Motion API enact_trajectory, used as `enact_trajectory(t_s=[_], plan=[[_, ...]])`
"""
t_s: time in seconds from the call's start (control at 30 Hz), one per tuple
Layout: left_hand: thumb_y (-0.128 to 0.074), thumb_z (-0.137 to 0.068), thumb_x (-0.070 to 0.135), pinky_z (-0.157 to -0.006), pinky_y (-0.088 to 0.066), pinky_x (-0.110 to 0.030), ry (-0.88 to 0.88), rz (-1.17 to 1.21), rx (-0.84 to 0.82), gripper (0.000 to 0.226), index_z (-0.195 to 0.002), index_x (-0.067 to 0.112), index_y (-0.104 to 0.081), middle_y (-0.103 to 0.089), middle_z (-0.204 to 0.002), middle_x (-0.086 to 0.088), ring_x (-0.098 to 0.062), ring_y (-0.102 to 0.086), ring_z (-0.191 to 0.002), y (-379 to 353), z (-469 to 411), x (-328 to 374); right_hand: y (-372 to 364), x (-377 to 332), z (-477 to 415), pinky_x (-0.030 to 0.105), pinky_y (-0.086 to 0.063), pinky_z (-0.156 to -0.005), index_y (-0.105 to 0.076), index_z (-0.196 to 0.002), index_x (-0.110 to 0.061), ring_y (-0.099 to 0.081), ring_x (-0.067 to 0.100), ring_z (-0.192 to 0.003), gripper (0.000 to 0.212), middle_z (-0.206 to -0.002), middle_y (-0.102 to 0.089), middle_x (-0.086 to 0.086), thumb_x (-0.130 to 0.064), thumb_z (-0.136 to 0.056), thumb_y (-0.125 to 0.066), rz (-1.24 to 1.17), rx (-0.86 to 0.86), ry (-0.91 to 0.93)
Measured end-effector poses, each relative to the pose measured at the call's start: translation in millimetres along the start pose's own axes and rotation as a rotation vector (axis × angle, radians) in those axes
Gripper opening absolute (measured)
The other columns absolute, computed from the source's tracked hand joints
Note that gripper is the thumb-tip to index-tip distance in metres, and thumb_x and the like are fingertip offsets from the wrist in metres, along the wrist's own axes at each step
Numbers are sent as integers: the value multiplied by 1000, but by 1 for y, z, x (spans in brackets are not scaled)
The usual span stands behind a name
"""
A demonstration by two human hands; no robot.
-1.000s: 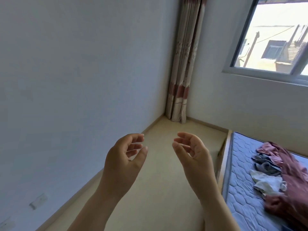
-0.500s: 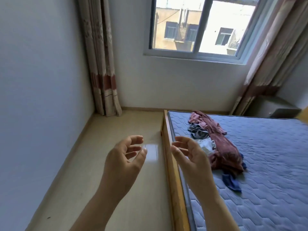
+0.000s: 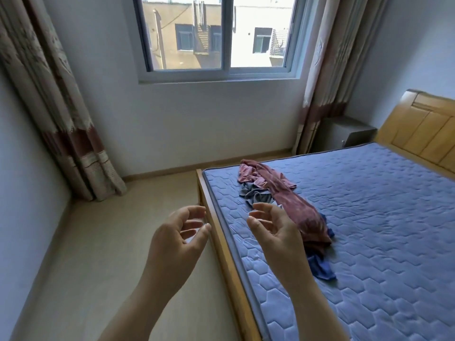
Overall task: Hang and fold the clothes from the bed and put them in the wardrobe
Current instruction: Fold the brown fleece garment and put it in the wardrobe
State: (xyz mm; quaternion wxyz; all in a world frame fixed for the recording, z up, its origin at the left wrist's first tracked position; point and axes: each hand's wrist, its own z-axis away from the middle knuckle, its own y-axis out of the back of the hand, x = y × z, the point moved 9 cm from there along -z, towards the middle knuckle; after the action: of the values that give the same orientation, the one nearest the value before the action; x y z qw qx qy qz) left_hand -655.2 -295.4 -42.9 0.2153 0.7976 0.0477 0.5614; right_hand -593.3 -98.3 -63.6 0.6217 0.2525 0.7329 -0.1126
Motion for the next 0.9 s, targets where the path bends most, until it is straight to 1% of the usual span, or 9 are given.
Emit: enact_trajectory(t_s=[0.1, 0.2, 0.3, 0.43, 0.6, 0.73, 0.77, 0.8, 0.9], plan=[[-70, -86, 16, -75, -53, -15, 9, 5, -63, 24, -107, 27, -66, -70, -98, 11, 1, -66, -89, -29, -34, -11, 14, 22, -25, 17, -52, -80, -63, -108, -23, -66, 2, -93, 20, -99, -70, -6, -21, -89, -69, 13, 35, -43], [-70, -85, 16, -72, -52, -12, 15, 36, -120, 23, -103, 29, -67, -70, -96, 11, 1, -67, -88, -56, -69, -25, 26, 46, -51, 23, -53, -83, -64, -106, -24, -67, 8, -95, 19, -100, -70, -4, -20, -88, -69, 20, 92, -113], [-71, -84, 14, -70, -51, -10, 22, 66, -185, 22, -101, 29, -68, -71, -96, 11, 0, -67, -86, -83, -108, -44, 37, 69, -79, 16, -52, -75, -65, -100, -26, -67, 2, -87, 16, -95, -71, -5, -19, -87, -70, 44, 173, -156], [-72, -84, 16, -74, -52, -17, 24, 90, -273, 23, -100, 33, -67, -71, -97, 12, -1, -68, -86, -110, -167, -72, 30, 96, -122, 17, -49, -68, -65, -101, -26, -66, 2, -80, 17, -93, -71, -5, -22, -87, -72, 46, 225, -223], [-72, -83, 20, -75, -53, -24, 19, 128, -360, 23, -99, 36, -66, -71, -96, 14, -3, -68, -88, -131, -244, -105, 15, 121, -181, 22, -51, -74, -65, -101, -28, -66, 1, -83, 16, -94, -70, -6, -22, -86, -71, 80, 274, -281], [-72, -83, 21, -79, -55, -30, 21, 142, -456, 23, -98, 37, -66, -71, -98, 15, -5, -68, -90, -152, -305, -128, 10, 143, -222, 34, -53, -77, -64, -102, -27, -67, 17, -88, 17, -96, -72, 0, -19, -88, -69, 71, 339, -350], [-72, -83, 22, -79, -55, -31, 16, 140, -484, 22, -99, 37, -66, -70, -98, 16, -5, -68, -90, -159, -317, -132, 11, 149, -229, 35, -54, -78, -64, -102, -27, -68, 18, -89, 17, -96, -72, 1, -19, -88, -69, 64, 361, -363], [-71, -84, 24, -80, -55, -31, 14, 139, -512, 22, -100, 38, -66, -70, -99, 16, -5, -67, -91, -168, -328, -135, 12, 155, -235, 33, -55, -77, -65, -101, -26, -68, 17, -89, 17, -95, -72, 0, -17, -88, -69, 56, 385, -376], [-69, -85, 25, -81, -56, -30, 19, 137, -596, 22, -103, 36, -64, -69, -101, 16, -3, -66, -92, -201, -353, -142, 21, 174, -249, 21, -52, -76, -66, -99, -27, -67, 6, -88, 17, -93, -71, -5, -15, -87, -70, 73, 440, -419]])
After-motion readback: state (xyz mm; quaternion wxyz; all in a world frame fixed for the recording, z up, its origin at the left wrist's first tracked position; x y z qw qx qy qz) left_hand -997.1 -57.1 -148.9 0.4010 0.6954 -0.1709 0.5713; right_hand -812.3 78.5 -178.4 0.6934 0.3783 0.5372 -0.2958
